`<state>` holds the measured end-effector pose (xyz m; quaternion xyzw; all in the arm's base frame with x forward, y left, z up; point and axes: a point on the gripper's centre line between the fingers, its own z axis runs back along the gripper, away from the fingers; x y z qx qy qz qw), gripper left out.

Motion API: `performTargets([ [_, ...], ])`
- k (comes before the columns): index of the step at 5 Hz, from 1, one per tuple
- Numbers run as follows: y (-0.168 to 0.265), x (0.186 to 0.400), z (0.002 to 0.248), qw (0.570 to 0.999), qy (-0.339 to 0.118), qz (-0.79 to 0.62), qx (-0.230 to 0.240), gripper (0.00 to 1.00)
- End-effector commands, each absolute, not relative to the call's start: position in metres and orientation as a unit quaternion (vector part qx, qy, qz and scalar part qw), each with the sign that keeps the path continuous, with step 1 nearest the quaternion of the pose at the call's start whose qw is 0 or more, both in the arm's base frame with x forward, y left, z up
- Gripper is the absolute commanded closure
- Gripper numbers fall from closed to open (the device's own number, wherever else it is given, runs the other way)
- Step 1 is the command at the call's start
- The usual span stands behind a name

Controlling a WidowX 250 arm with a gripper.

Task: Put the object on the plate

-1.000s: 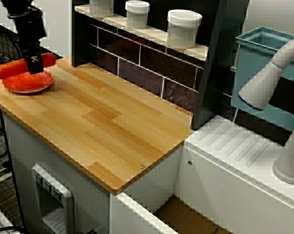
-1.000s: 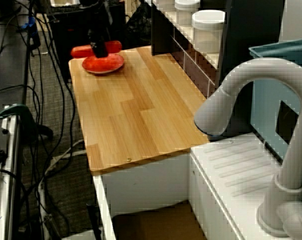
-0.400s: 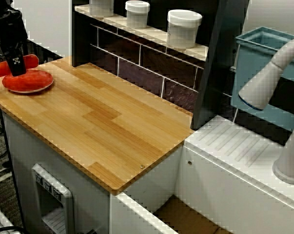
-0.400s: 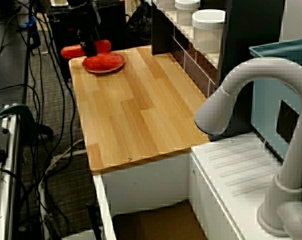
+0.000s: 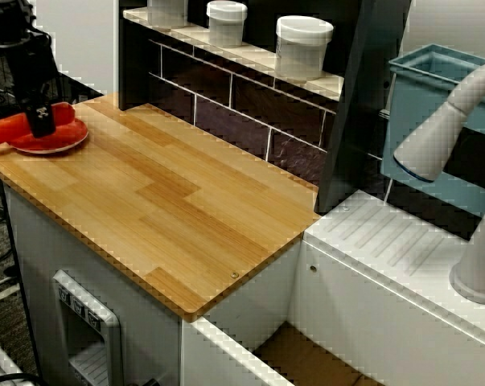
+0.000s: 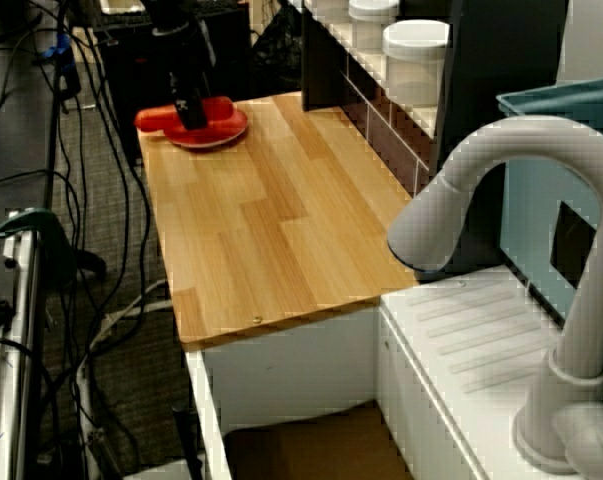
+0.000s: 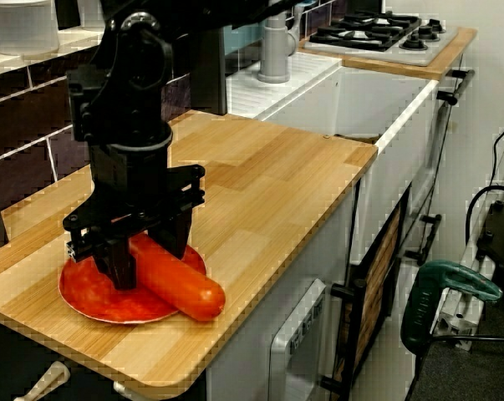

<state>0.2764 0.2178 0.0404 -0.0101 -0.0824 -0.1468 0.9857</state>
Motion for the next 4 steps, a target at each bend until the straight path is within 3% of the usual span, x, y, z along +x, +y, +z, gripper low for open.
performTargets([
  [1, 0.22, 0.2819, 0.0491, 0.986, -0.088, -0.14, 0.015, 0.0],
  [4, 0.2204, 0.2892, 0.0574, 0.987, -0.084, -0.135, 0.013, 0.0],
])
